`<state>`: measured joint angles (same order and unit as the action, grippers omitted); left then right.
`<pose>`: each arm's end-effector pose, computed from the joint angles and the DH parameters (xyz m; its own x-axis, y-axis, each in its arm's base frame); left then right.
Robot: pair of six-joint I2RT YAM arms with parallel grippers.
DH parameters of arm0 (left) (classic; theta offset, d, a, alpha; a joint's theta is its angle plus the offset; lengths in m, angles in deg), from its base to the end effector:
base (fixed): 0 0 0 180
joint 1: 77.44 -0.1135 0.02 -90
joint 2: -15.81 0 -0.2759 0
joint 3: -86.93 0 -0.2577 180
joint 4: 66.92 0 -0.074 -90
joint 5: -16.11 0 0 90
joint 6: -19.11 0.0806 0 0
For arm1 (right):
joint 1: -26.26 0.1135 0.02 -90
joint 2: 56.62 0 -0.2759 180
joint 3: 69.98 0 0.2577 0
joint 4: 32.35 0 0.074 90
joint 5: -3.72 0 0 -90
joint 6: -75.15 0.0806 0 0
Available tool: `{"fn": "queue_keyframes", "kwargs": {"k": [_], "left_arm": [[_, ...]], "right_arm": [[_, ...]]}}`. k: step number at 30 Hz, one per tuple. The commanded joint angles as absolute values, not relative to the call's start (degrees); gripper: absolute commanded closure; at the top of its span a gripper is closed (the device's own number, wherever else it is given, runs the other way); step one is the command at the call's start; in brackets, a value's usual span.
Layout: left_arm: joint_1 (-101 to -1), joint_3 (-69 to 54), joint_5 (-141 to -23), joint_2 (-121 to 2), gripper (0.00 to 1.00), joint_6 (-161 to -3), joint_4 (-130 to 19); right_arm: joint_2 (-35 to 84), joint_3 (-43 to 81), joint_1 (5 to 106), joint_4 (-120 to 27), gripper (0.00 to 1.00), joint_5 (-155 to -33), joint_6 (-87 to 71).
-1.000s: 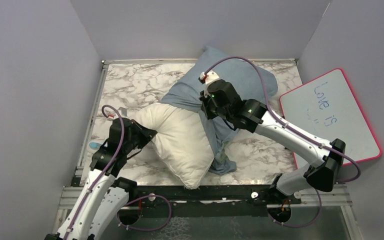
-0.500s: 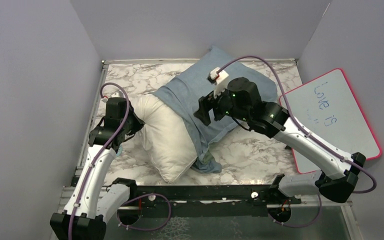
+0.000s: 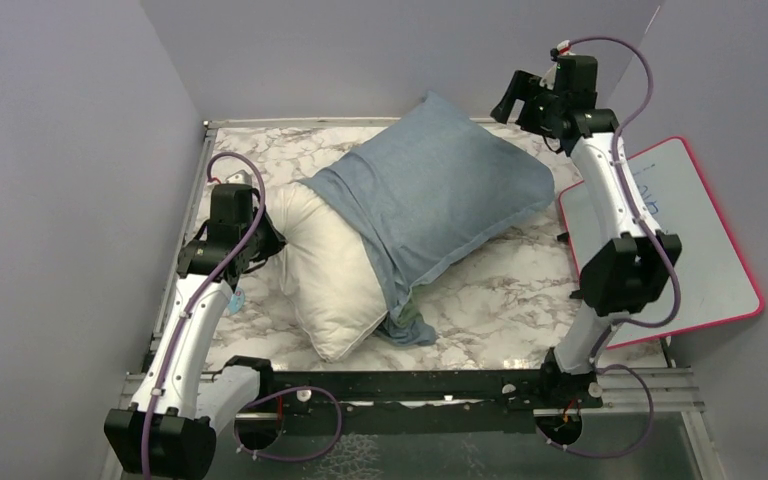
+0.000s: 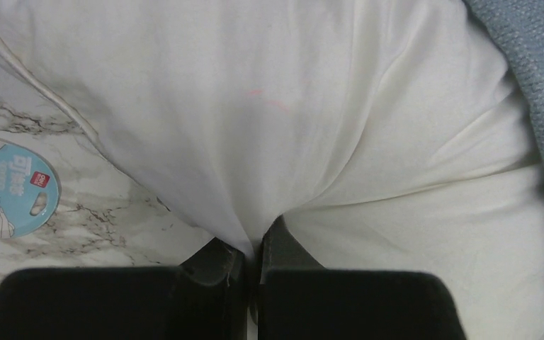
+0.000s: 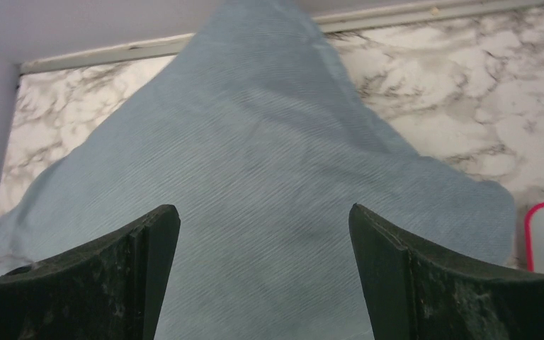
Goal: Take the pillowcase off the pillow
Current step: Remove the pillow from the pillowcase.
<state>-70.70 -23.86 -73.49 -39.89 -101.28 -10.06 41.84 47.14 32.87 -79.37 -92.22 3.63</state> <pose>0.2260 -0.0261 0.2955 -0.6449 -0.4332 -0.6297 -0.2480 0.8979 -0.3637 0.4365 0.0590 0.3956 -0.5125 0.2580 -0.8190 -0.0448 0.9445 0.3256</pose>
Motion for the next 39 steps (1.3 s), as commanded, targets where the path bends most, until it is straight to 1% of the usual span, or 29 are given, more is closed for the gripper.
{"fn": "queue_keyframes", "kwargs": {"k": [1, 4, 6, 8, 9, 10, 12, 14, 15, 16, 20, 22, 25, 27, 28, 29, 32, 33, 36, 38, 39], "left_arm": [[-71.24, -24.58, -77.94, -37.35, 1.0, -99.37, -13.64], [-71.24, -26.06, -79.99, -36.9, 1.0, -99.15, -13.99], [-71.21, -26.89, -80.64, -36.44, 1.0, -98.94, -14.1], [-71.2, -27.49, -80.99, -36.15, 1.0, -98.97, -14.2], [-71.21, -27.71, -81.11, -36.05, 1.0, -98.94, -14.12], [-71.26, -27.86, -81.14, -36.0, 1.0, -99.0, -14.18], [-71.22, -28.0, -80.97, -36.03, 1.0, -99.18, -14.25], [-71.2, -28.0, -80.7, -36.25, 1.0, -99.19, -14.37], [-71.22, -27.97, -80.48, -36.45, 1.0, -99.19, -14.42], [-71.23, -27.89, -80.26, -36.55, 1.0, -99.13, -14.48], [-71.34, -27.75, -79.77, -36.93, 1.0, -98.2, -14.52], [-71.37, -27.75, -79.59, -36.75, 1.0, -97.97, -14.51], [-71.34, -27.67, -80.01, -36.5, 1.0, -97.85, -14.36], [-71.32, -27.66, -80.39, -35.98, 1.0, -97.37, -14.27], [-71.33, -27.85, -80.44, -35.63, 1.0, -97.06, -14.22], [-71.37, -28.11, -80.38, -35.16, 1.0, -96.74, -14.31], [-71.38, -28.92, -80.31, -33.46, 1.0, -96.0, -14.19], [-71.32, -29.24, -80.14, -32.65, 1.0, -95.87, -14.28], [-71.35, -30.38, -79.62, -30.05, 1.0, -95.69, -14.63], [-71.37, -31.07, -79.7, -28.52, 1.0, -95.88, -14.82], [-71.34, -31.48, -79.9, -27.91, 1.0, -96.05, -15.08]], "right_arm": [[52.84, 54.98, 31.65, -81.23, 0.05, -104.17, 4.18], [62.1, 64.5, 31.65, -89.19, 0.06, -110.75, 2.28], [65.09, 63.66, 31.64, -90.54, 0.09, -112.61, 3.79], [64.48, 59.32, 31.78, -91.3, 0.27, -117.36, 2.4], [62.35, 55.16, 31.99, -90.43, 0.37, -119.19, 2.45], [59.18, 49.77, 32.37, -87.9, 0.48, -120.7, 2.53], [50.58, 38.23, 33.43, -82.53, 0.64, -120.79, 3.62], [41.42, 27.83, 34.6, -77.57, 0.83, -119.09, 5.62], [37.04, 23.47, 35.18, -76.2, 0.89, -118.44, 6.46], [33.3, 19.95, 35.83, -75.89, 0.91, -117.71, 7.11], [19.73, 9.97, 37.31, -78.33, 0.91, -114.08, 8.42], [14.71, 5.94, 37.51, -79.43, 0.89, -114.5, 8.1], [10.39, 4.42, 37.51, -84.66, 0.85, -113.51, 6.61], [8.21, 5.34, 37.51, -87.98, 0.84, -108.71, 7.53], [6.62, 4.78, 37.51, -88.37, 0.8, -106.54, 8.89], [4.65, 3.71, 37.51, -87.33, 0.73, -105.05, 9.53], [0.92, 4.07, 37.44, -85.36, 0.4, -99.02, 10.74], [0.68, 5.38, 37.49, -85.21, 0.37, -97.6, 10.5], [2.39, 11.61, 37.51, -85.49, 0.35, -94.89, 7.23], [4.16, 15.61, 37.49, -84.5, 0.34, -97.34, 4.95], [5.44, 17.27, 37.44, -83.52, 0.31, -100.04, 4.37]]}}
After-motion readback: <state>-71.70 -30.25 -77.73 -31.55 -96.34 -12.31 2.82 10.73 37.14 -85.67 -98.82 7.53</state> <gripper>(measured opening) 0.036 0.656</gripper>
